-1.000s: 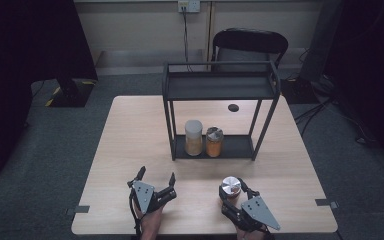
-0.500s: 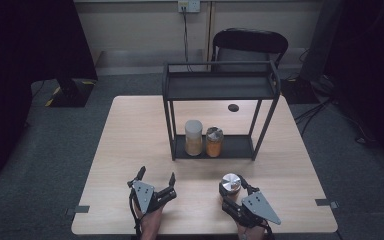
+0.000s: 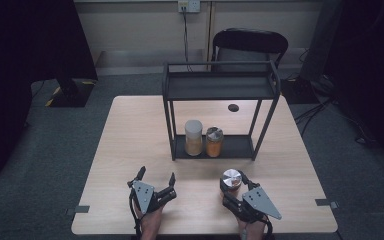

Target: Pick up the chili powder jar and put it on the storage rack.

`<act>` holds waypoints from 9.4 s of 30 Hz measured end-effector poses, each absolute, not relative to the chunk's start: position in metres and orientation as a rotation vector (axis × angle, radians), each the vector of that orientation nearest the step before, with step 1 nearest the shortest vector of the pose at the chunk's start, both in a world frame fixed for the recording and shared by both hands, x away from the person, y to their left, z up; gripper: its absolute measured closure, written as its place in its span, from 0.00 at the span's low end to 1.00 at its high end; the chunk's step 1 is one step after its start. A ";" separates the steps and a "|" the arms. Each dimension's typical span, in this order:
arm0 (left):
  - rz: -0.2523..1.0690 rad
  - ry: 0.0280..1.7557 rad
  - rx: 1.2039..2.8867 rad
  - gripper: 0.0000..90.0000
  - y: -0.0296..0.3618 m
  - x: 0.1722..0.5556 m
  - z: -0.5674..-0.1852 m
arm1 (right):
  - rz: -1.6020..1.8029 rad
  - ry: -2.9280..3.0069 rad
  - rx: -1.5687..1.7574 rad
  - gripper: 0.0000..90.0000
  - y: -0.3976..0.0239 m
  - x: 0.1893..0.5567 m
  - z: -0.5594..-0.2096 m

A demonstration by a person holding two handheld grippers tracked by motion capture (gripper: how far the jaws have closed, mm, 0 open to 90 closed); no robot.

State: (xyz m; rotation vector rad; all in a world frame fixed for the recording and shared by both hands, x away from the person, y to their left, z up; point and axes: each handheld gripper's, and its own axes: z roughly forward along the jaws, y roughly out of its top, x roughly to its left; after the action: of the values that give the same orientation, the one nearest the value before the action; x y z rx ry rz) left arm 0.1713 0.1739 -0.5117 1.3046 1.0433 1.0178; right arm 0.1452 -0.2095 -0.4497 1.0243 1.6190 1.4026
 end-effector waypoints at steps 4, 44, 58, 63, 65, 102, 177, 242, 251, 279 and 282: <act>1.017 1.043 1.305 0.01 0.174 0.171 -0.512 | 1.404 1.617 1.023 0.39 -0.210 0.148 -0.448; 1.018 1.044 1.306 0.01 0.174 0.171 -0.511 | 1.376 1.603 1.014 0.39 -0.214 0.178 -0.432; 1.018 1.043 1.306 0.01 0.174 0.171 -0.512 | 1.369 1.602 1.018 0.39 -0.213 0.186 -0.427; 1.017 1.043 1.304 0.01 0.174 0.171 -0.512 | 1.367 1.599 1.016 0.39 -0.212 0.189 -0.426; 1.017 1.043 1.304 0.01 0.174 0.171 -0.512 | 1.366 1.598 1.016 0.39 -0.212 0.191 -0.426; 1.017 1.042 1.305 0.01 0.174 0.171 -0.512 | 1.345 1.568 1.079 0.39 -0.215 0.230 -0.430; 1.013 1.030 1.310 0.01 0.176 0.171 -0.512 | 1.266 1.531 1.171 0.39 -0.199 0.305 -0.445; 1.014 1.031 1.309 0.01 0.175 0.171 -0.512 | 1.264 1.548 1.180 0.28 -0.199 0.306 -0.442; 1.015 1.031 1.311 0.01 0.175 0.171 -0.512 | 1.266 1.534 1.170 0.27 -0.198 0.303 -0.440; 1.017 1.032 1.310 0.01 0.175 0.171 -0.512 | 1.275 1.480 1.089 0.08 -0.190 0.295 -0.439; 1.017 1.032 1.310 0.01 0.175 0.171 -0.512 | 1.283 1.481 1.074 0.06 -0.191 0.295 -0.438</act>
State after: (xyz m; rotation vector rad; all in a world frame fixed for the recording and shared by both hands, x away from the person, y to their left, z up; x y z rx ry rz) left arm 0.1709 0.1748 -0.5121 1.3099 1.0323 1.0173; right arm 0.2951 -0.1905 -0.4385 1.0745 1.4814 1.2828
